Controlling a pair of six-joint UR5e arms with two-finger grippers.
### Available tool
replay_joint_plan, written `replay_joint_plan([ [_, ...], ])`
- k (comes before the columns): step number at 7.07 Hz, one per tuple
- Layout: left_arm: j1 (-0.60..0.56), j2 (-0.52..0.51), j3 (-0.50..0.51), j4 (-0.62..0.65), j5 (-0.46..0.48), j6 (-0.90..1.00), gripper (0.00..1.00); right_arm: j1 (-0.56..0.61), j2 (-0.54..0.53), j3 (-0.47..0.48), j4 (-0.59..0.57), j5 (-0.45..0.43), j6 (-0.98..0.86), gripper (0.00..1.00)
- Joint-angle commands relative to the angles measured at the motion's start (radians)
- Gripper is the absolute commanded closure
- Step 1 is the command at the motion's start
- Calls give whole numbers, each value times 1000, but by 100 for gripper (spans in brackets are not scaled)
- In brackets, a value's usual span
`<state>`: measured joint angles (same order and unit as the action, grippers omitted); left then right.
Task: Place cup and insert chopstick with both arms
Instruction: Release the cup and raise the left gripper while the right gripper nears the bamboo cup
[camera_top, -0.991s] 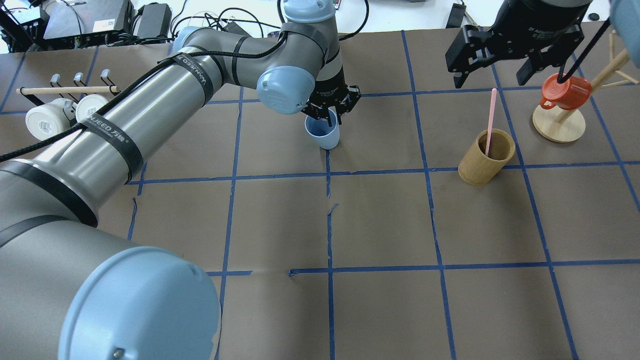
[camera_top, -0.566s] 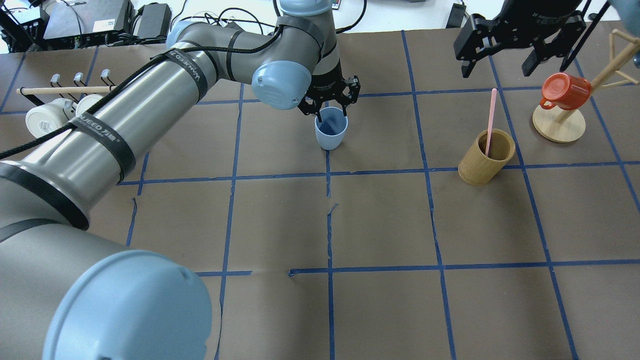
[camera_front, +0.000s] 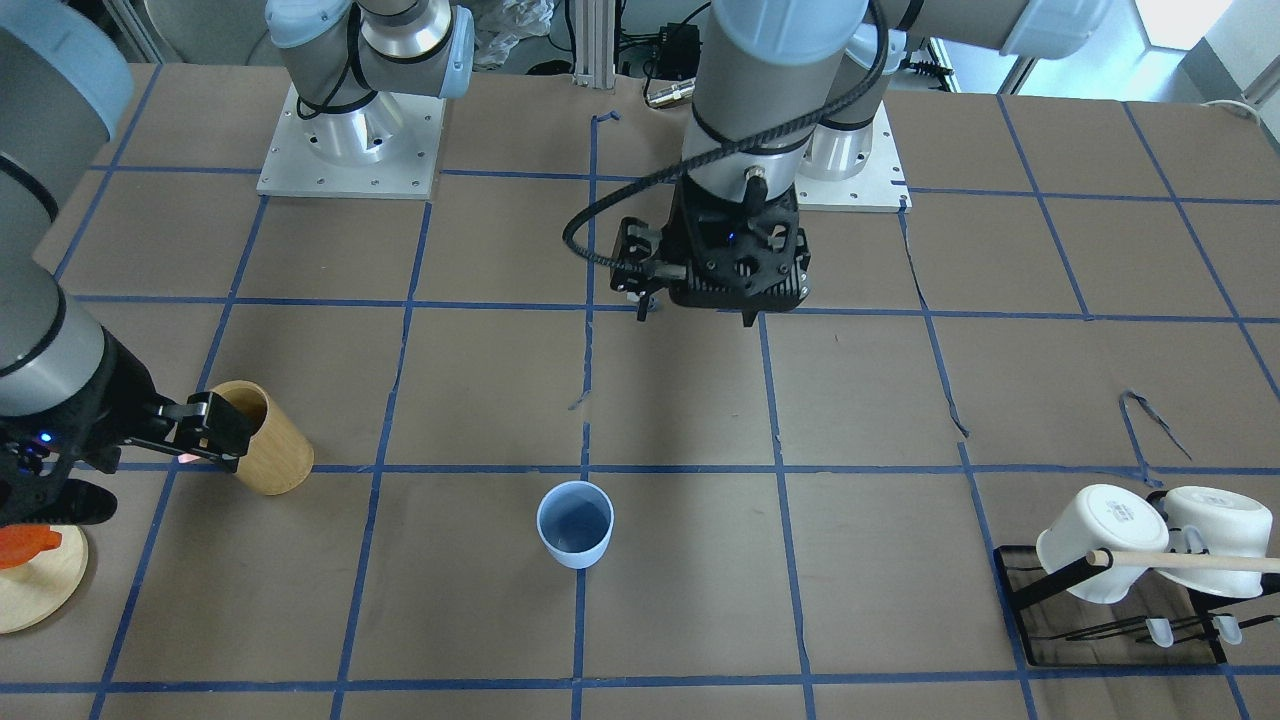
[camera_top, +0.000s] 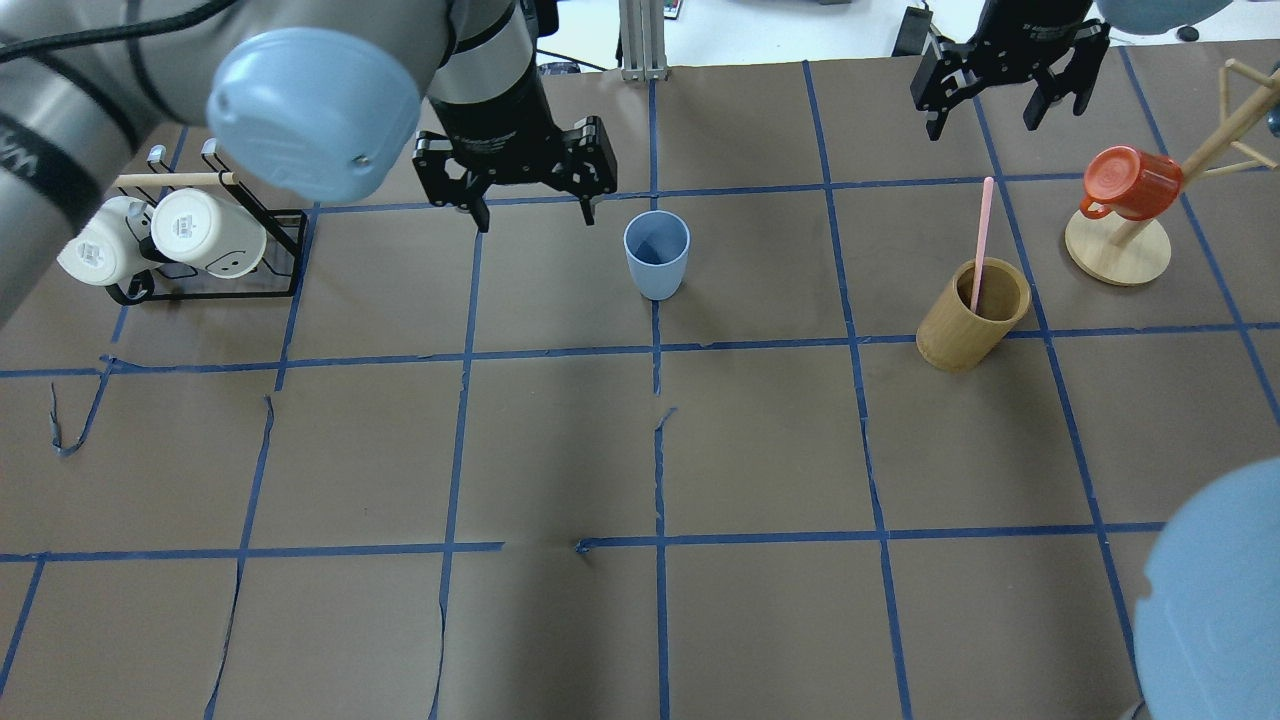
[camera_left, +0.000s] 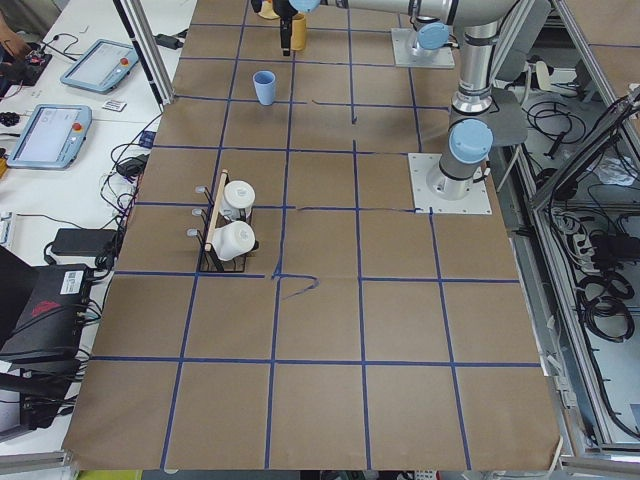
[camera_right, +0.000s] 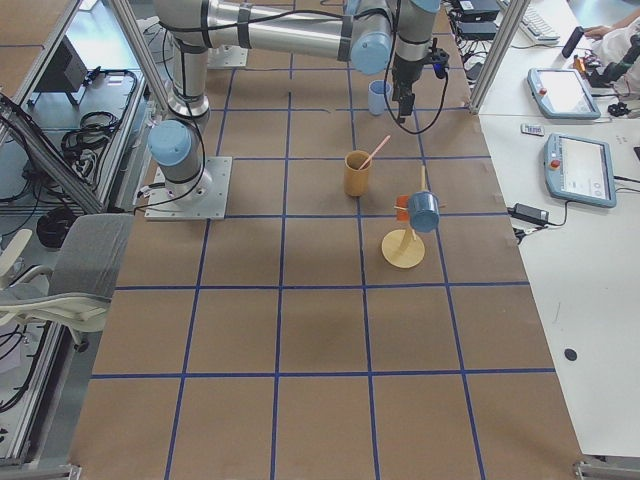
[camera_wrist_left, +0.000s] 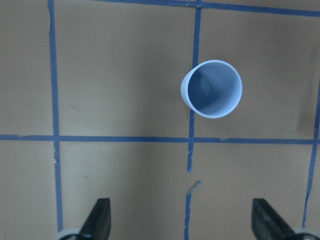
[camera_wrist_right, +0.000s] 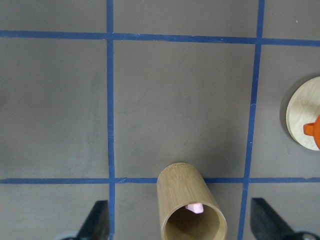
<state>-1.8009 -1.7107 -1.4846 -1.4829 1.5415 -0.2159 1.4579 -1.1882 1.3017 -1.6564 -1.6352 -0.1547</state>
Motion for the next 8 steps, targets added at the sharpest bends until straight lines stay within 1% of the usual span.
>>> replay_joint_plan([
  [1, 66, 153, -159, -2, 11, 100, 0, -4, 48, 10, 29, -20, -81, 0],
  [2, 87, 173, -166, 21, 9, 131, 0, -7, 50, 11, 74, -22, -104, 0],
  [3, 107, 184, -166, 26, 12, 224, 0, -17, 50, 19, 111, -22, -139, 0],
  [4, 167, 186, -154, 27, 0, 271, 0, -33, 51, 24, 119, -20, -158, 2],
  [5, 205, 186, -131, 16, 3, 277, 0, -33, 55, 39, 115, -22, -160, 9],
  [6, 207, 184, -126, 13, 5, 277, 0, -34, 55, 57, 104, -23, -161, 25],
  [7, 206, 184, -125, -8, 3, 271, 0, -34, 55, 60, 100, -28, -160, 45],
  [8, 206, 186, -123, -17, 3, 267, 0, -34, 56, 61, 89, -28, -161, 46],
])
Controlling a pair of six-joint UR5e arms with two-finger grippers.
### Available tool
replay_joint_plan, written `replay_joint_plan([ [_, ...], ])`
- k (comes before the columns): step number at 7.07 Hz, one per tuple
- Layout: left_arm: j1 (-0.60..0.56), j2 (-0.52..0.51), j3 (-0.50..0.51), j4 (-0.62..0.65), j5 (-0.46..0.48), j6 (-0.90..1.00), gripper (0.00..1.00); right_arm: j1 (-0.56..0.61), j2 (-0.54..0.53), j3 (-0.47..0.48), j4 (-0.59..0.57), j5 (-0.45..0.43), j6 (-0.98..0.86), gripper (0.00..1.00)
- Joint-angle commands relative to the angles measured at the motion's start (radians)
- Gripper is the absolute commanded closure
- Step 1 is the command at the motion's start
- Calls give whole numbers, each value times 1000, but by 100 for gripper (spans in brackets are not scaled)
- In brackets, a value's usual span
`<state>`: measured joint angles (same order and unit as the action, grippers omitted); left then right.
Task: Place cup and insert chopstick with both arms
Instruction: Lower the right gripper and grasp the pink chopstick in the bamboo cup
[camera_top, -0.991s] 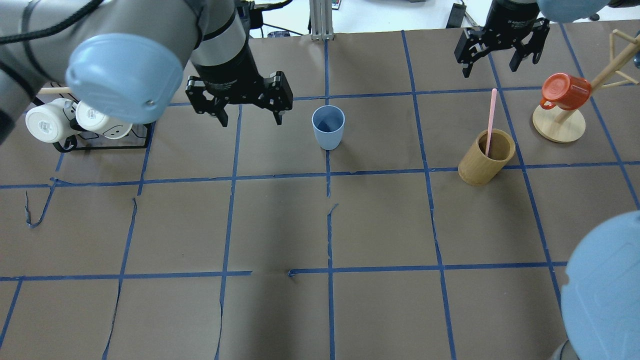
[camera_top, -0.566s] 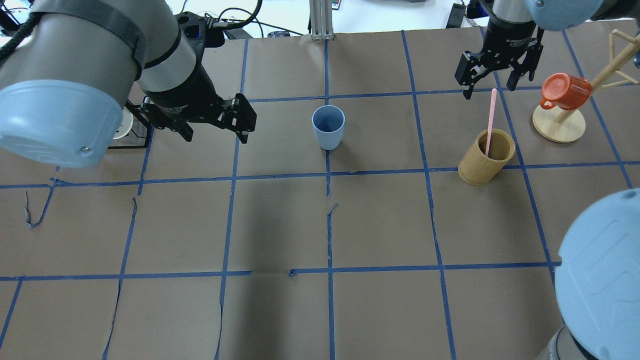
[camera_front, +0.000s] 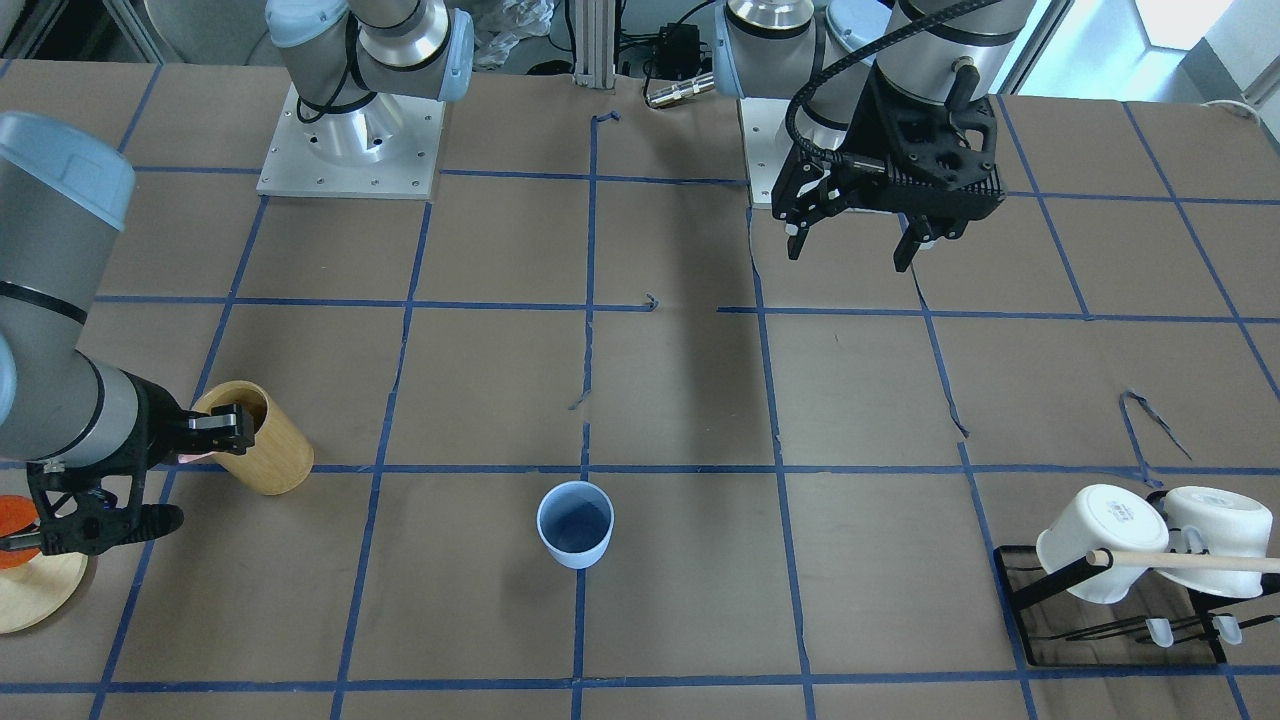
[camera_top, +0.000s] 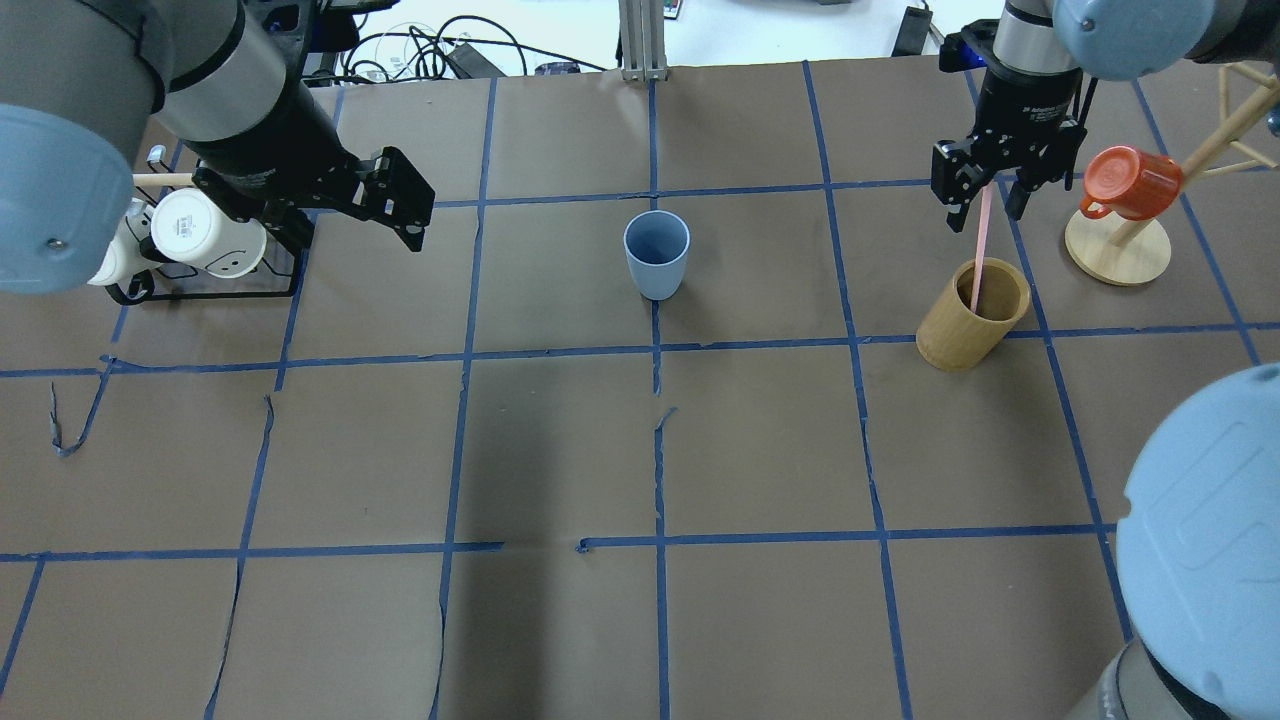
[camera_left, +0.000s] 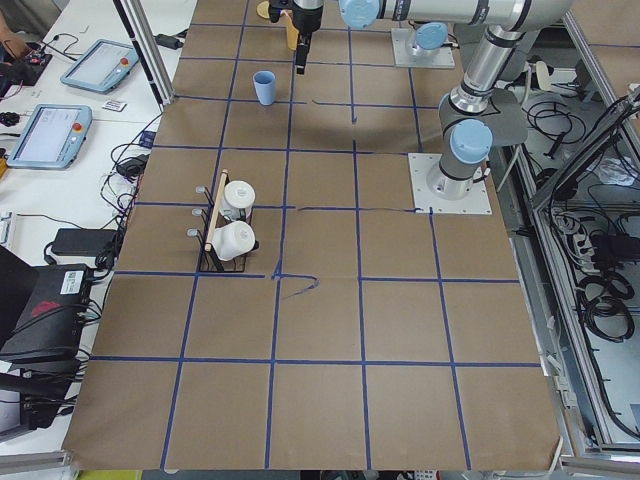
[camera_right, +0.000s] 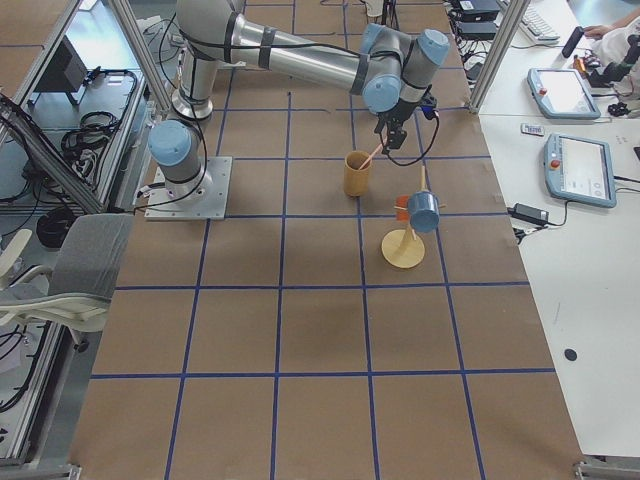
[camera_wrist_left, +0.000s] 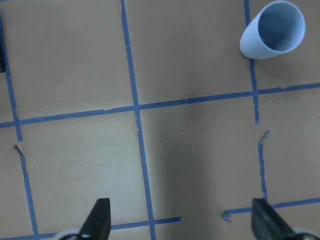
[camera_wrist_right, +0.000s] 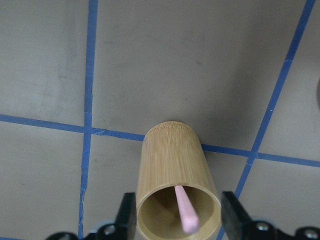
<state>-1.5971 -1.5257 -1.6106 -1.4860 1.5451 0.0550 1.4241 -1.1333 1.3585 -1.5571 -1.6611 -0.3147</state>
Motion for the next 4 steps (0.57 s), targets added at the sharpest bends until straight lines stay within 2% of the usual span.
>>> replay_joint_plan([
  [1, 2, -2, 3, -14, -5, -9, 0, -1, 1, 4, -11, -2, 0, 57],
  [2, 2, 1, 3, -14, -2, -9, 0, -1, 0, 4, -11, 0, -1, 79],
  [4, 2, 4, 5, -16, 0, -9, 0, -1, -2, -1, -17, 0, 11, 100],
])
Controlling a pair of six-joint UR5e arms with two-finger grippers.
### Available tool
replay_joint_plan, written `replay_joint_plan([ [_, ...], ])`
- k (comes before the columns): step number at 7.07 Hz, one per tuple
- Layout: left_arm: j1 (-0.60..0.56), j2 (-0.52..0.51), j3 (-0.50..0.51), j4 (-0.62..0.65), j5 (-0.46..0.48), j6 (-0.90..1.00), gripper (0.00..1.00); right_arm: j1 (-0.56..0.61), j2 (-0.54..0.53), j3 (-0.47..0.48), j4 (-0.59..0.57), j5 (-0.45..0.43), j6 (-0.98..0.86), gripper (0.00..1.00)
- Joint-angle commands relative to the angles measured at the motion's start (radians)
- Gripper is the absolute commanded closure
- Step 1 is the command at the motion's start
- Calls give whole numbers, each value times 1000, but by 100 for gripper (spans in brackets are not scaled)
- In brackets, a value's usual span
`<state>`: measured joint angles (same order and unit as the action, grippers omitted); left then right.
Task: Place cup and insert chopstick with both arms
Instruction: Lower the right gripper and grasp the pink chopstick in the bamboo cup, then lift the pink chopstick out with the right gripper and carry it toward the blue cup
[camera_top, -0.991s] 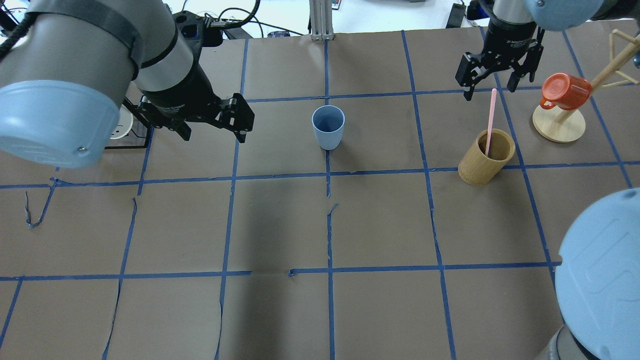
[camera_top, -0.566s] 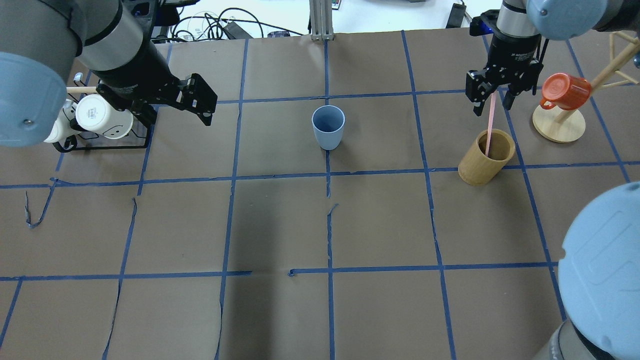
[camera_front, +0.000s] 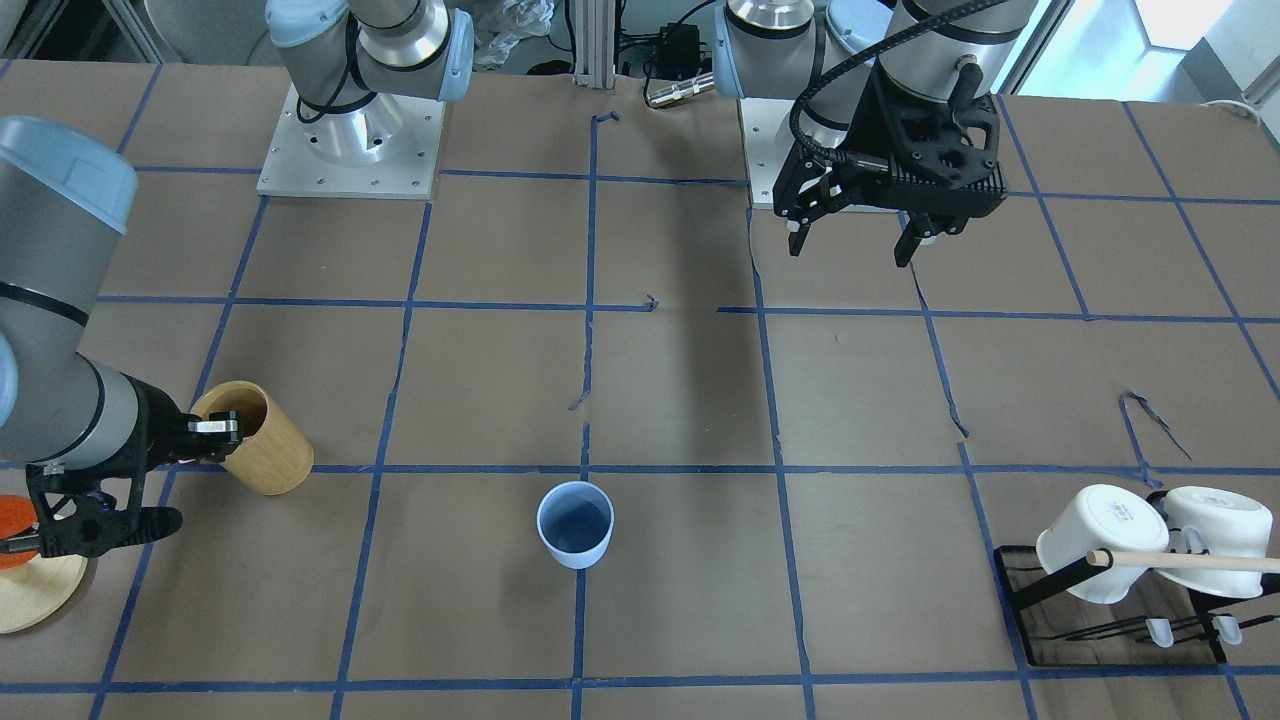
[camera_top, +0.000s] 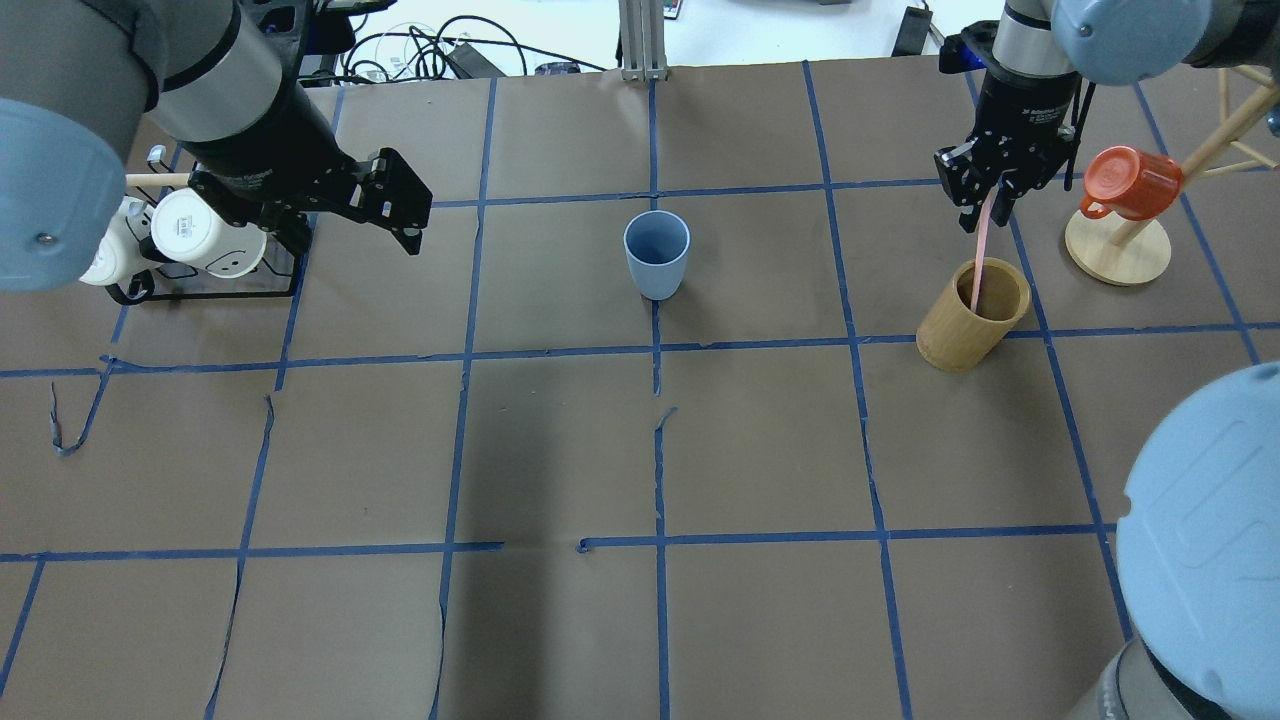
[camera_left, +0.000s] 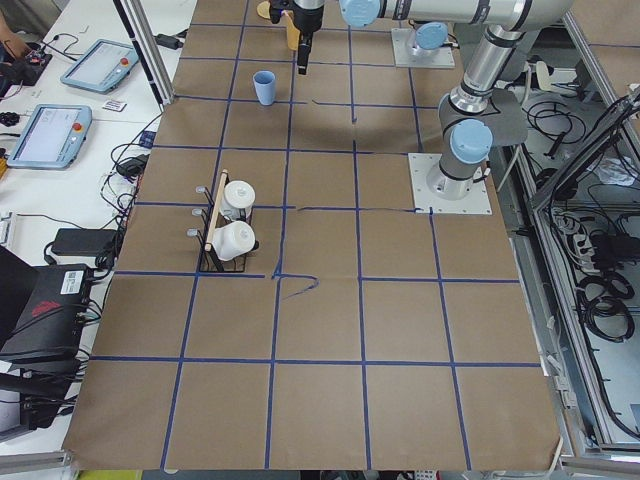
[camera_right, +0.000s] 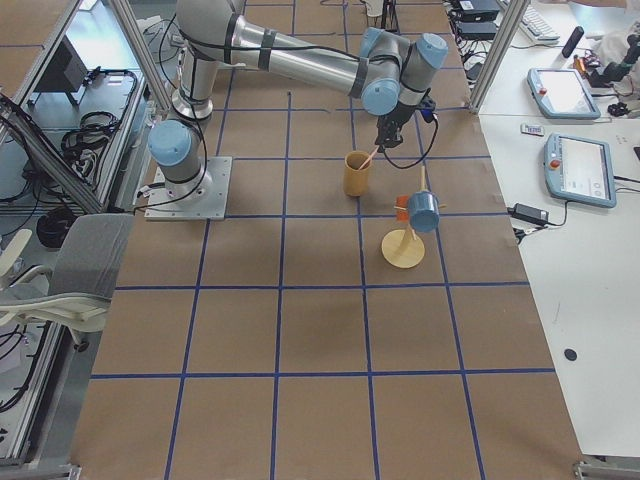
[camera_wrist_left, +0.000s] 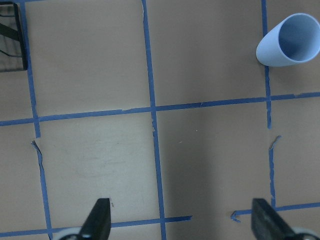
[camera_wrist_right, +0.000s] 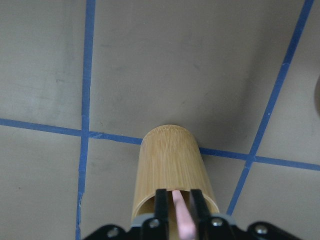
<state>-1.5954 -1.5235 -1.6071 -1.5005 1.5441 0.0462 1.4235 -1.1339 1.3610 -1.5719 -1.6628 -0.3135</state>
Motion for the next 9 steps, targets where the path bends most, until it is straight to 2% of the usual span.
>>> replay_joint_plan([
  [1, 2, 8, 1, -4, 1, 0, 0, 0, -3, -9, 0, 6, 8, 100],
  [3, 3, 12, 0, -7, 1, 0, 0, 0, -18, -17, 3, 14, 11, 100],
  [6, 3, 16, 0, -12, 1, 1, 0, 8, -124, -126, 64, 37, 11, 100],
  [8, 3, 14, -2, -12, 1, 0, 0, 99, -197, -169, 31, 211, 80, 100],
  [9, 6, 14, -2, -12, 1, 1, 0, 167, -191, -189, -40, 209, 173, 100],
])
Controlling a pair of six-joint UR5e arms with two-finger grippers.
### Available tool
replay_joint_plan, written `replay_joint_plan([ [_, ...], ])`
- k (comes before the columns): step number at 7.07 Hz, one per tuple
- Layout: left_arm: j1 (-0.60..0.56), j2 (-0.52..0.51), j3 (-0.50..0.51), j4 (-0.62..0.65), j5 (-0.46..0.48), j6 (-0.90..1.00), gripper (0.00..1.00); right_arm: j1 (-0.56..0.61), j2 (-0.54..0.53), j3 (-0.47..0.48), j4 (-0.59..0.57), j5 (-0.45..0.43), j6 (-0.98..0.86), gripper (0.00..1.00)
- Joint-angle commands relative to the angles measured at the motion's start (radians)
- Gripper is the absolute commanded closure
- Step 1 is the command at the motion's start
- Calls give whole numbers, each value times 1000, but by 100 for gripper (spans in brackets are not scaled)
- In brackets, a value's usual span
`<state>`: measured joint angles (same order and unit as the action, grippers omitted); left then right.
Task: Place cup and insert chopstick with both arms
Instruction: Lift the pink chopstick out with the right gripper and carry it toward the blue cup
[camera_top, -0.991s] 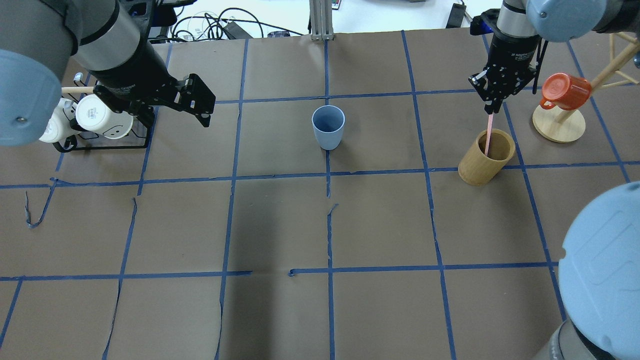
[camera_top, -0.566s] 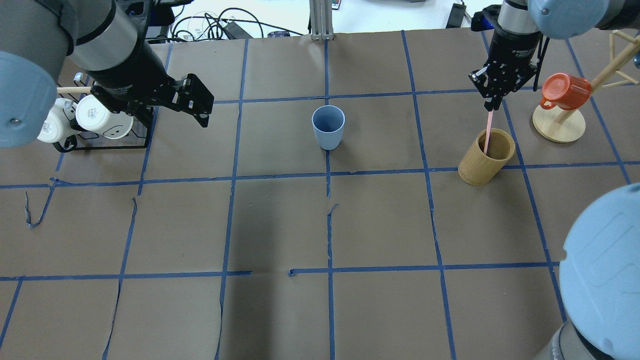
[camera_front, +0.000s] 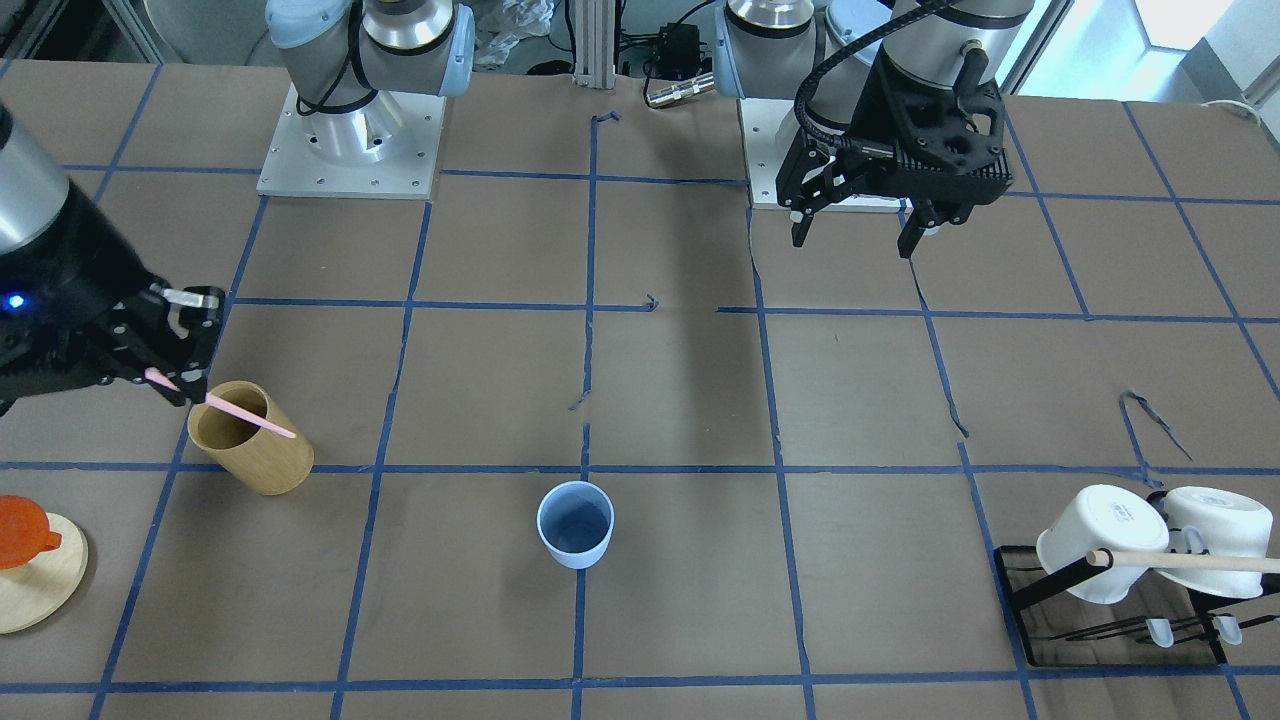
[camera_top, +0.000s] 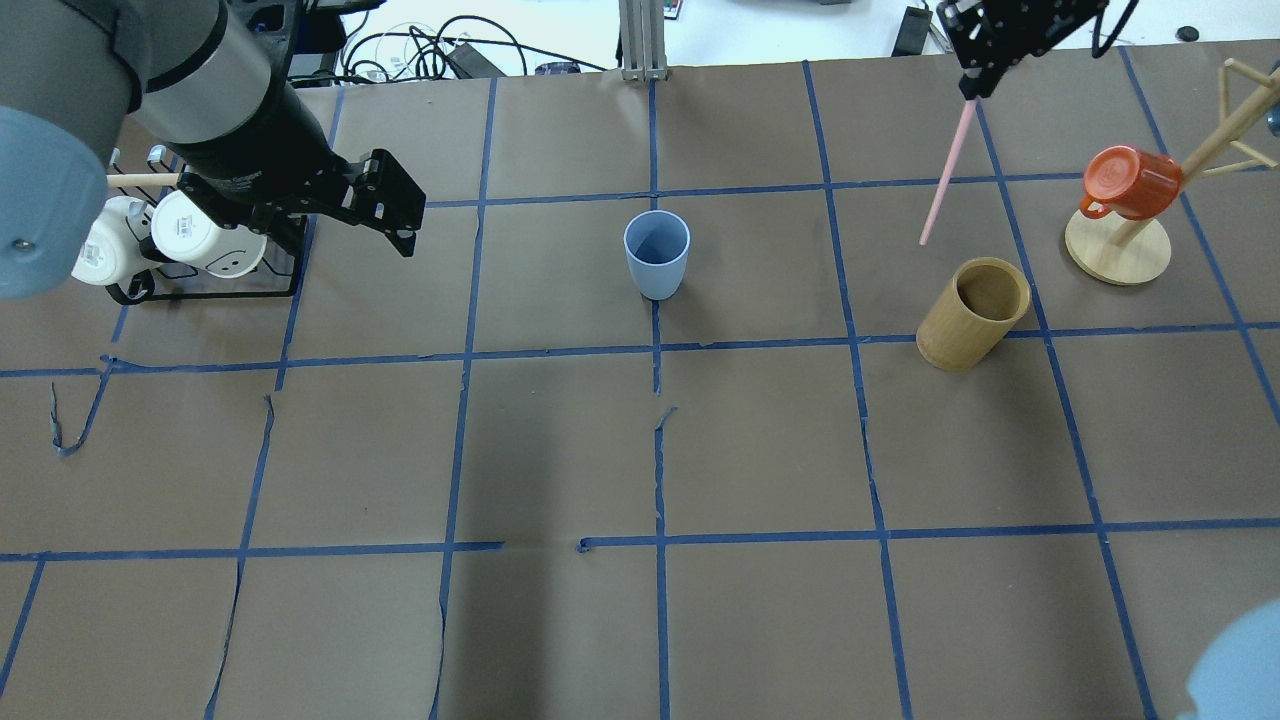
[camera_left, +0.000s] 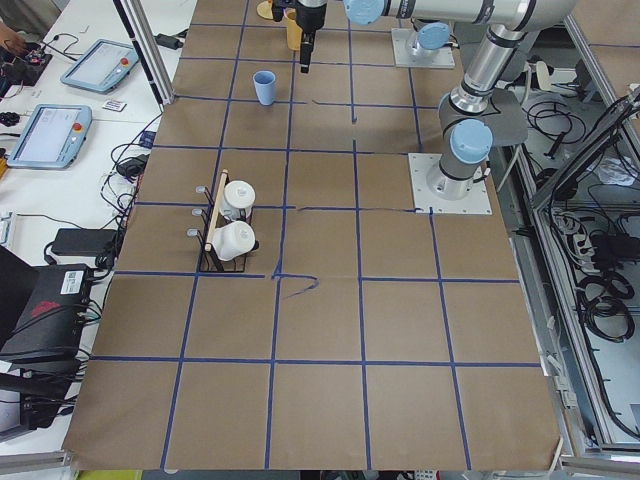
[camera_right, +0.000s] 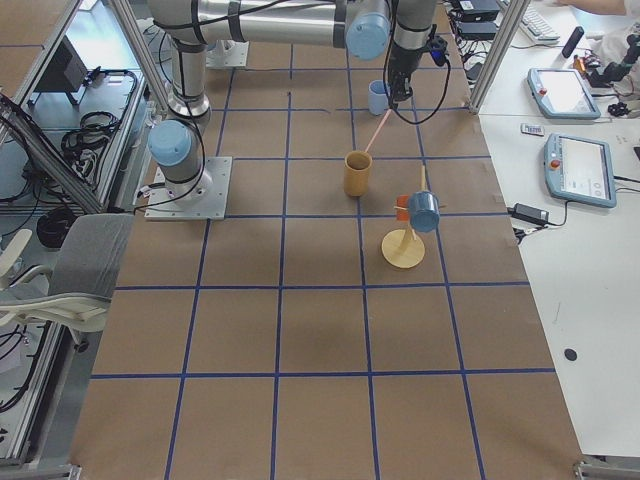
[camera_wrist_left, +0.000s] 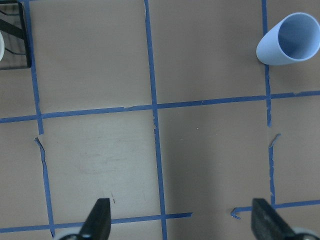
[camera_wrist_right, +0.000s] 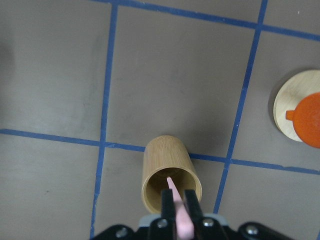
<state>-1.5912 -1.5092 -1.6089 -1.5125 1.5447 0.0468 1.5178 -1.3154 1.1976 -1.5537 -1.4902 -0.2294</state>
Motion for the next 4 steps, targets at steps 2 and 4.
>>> replay_joint_plan([
  [2, 7, 0, 1, 2, -2, 1, 0, 212, 52, -23, -278, 34, 224, 100],
  [4, 7, 4, 1, 0, 0, 2, 0, 306, 111, -17, -354, -34, 307, 100],
])
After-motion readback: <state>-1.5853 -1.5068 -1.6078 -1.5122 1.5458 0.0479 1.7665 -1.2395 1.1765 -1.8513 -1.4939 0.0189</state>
